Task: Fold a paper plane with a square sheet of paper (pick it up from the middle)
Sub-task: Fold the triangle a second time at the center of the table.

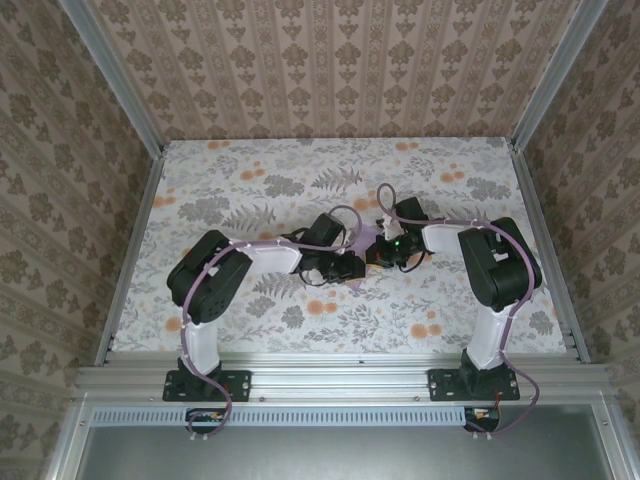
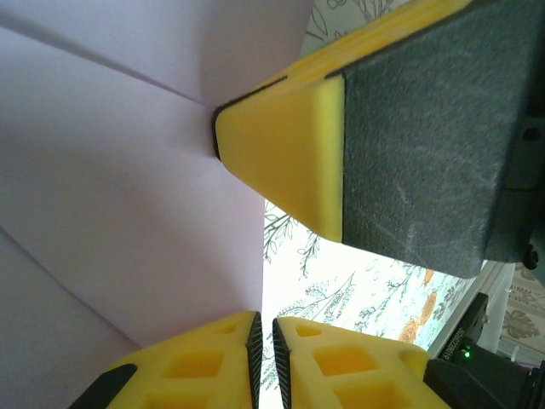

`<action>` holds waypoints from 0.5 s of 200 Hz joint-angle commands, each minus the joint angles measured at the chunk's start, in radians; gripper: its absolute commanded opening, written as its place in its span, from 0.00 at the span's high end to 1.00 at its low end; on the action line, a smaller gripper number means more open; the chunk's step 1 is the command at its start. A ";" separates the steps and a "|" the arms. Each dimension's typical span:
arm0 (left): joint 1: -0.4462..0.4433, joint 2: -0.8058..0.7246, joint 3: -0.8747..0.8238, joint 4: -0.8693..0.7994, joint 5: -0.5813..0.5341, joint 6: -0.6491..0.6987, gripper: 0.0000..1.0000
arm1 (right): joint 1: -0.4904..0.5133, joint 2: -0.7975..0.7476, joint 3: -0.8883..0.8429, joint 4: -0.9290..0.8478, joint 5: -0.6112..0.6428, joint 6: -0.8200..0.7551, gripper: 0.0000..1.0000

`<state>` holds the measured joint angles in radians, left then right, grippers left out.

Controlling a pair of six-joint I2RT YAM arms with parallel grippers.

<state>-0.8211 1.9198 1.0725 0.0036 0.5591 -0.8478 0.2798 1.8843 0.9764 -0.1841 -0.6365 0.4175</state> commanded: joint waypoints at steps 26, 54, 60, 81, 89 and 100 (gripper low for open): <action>-0.013 0.035 -0.004 -0.022 0.036 0.053 0.78 | 0.004 0.047 -0.013 -0.068 0.075 -0.022 0.99; -0.014 0.039 -0.006 -0.028 0.036 0.059 0.78 | 0.006 0.049 -0.010 -0.072 0.075 -0.024 0.99; -0.015 0.037 -0.009 -0.028 0.037 0.061 0.78 | 0.007 0.049 -0.010 -0.071 0.075 -0.025 0.99; -0.014 0.038 -0.017 -0.022 0.038 0.061 0.78 | 0.006 0.053 -0.007 -0.072 0.075 -0.024 0.99; -0.015 0.038 -0.020 -0.018 0.040 0.059 0.78 | 0.006 0.052 -0.007 -0.072 0.075 -0.025 0.99; -0.016 0.039 -0.024 -0.013 0.041 0.058 0.78 | 0.006 0.053 -0.007 -0.074 0.074 -0.024 0.99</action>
<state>-0.8253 1.9446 1.0695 -0.0025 0.5797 -0.8143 0.2798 1.8847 0.9764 -0.1844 -0.6365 0.4175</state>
